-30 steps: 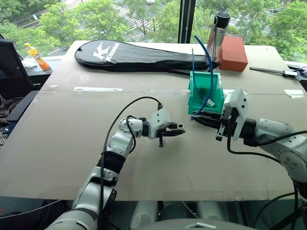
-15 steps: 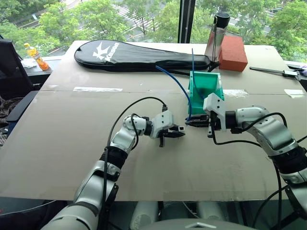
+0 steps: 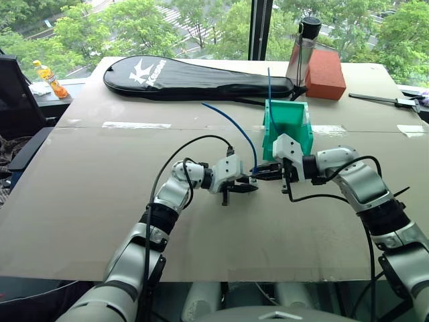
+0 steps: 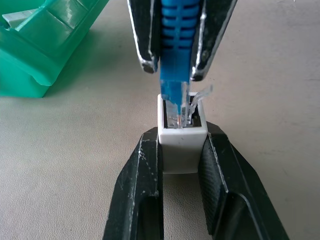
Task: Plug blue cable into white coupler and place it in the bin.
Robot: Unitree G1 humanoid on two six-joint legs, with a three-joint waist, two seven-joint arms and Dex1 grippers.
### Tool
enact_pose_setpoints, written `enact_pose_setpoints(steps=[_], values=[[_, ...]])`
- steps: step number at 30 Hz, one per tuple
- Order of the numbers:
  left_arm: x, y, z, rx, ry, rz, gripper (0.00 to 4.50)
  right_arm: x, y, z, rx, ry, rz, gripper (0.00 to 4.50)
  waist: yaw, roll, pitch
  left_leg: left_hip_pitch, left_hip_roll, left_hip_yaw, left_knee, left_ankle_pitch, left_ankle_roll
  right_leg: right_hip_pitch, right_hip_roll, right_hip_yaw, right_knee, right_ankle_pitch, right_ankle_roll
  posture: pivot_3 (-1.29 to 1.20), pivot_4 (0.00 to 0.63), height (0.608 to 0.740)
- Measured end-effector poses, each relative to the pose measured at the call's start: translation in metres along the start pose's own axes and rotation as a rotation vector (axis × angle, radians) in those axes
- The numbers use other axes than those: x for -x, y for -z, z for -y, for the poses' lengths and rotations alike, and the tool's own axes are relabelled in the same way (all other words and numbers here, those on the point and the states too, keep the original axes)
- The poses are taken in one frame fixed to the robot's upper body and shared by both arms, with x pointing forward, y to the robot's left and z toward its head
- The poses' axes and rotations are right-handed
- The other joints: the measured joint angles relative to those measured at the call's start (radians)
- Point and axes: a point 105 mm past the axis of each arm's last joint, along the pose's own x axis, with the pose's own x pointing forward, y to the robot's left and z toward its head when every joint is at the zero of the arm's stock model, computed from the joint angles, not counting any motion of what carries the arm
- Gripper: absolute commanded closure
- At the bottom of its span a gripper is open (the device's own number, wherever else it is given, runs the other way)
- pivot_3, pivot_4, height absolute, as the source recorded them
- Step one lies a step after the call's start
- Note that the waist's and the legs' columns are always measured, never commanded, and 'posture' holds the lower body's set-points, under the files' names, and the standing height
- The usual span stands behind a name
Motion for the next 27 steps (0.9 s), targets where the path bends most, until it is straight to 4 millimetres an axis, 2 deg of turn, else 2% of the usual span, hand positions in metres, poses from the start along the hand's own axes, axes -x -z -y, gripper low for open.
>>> enact_pose_setpoints(steps=[16, 27], values=[[-0.001, 0.0, -0.002, -0.014, 0.005, -0.01, 4.14, 0.005, 0.009, 0.003, 0.064, -0.042, -0.054, 4.5, 0.0, 0.0, 0.0, 0.001, 0.0, 0.0, 0.001, 0.0, 0.0, 0.001, 0.0, 0.0, 0.002, 0.0, 0.0, 0.0, 0.15, 0.74], [-0.002, 0.0, -0.002, -0.021, 0.005, -0.009, 4.14, -0.001, 0.011, 0.006, 0.095, -0.092, -0.093, 4.5, 0.001, 0.001, -0.001, 0.002, 0.0, 0.0, 0.002, 0.0, 0.0, 0.001, 0.0, 0.0, 0.002, 0.0, 0.0, 0.0, 0.15, 0.74]])
